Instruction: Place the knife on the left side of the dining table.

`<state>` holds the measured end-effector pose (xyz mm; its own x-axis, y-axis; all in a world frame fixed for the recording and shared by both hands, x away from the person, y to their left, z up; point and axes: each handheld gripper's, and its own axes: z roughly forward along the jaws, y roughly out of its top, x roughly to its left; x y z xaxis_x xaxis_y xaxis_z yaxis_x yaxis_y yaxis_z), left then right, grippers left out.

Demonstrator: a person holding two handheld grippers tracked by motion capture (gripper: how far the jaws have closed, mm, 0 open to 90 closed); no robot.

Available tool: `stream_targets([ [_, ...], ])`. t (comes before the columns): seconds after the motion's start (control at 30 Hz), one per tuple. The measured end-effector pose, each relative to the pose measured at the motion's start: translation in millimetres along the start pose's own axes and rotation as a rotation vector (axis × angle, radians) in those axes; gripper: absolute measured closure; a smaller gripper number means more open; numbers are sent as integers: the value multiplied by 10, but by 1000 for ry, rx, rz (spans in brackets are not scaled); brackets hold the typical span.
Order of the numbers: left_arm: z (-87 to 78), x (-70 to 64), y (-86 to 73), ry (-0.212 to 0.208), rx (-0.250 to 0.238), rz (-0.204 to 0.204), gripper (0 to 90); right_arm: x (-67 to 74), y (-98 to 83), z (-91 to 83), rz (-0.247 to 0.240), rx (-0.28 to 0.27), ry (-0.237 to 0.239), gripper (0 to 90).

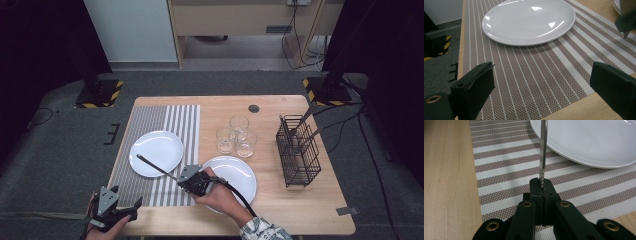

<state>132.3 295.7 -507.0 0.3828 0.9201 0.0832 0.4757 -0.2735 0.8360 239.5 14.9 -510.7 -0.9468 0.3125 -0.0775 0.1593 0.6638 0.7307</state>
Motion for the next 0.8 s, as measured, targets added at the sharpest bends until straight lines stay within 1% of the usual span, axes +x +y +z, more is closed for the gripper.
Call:
stream_targets([
  [0.1, 0, 5, 1, 1, -3, -4, 52, 5, 7, 9, -4, 4, -1, 895],
  [0.13, 4, 8, -1, 2, -1, -2, 52, 14, 23, 25, -12, 14, -5, 895],
  [0.27, 5, 18, -2, 5, -4, -7, 53, 19, 42, 55, -32, 22, -7, 894],
  [0.4, 4, 29, -6, 7, -4, -14, 52, 25, 51, 77, -33, 27, -8, 895],
  [0.6, 7, 26, -5, 7, -3, -13, 53, 27, 57, 88, -46, 31, -7, 895],
  [0.8, 9, 30, -7, 8, 0, -16, 53, 30, 57, 96, -46, 31, -7, 895],
])
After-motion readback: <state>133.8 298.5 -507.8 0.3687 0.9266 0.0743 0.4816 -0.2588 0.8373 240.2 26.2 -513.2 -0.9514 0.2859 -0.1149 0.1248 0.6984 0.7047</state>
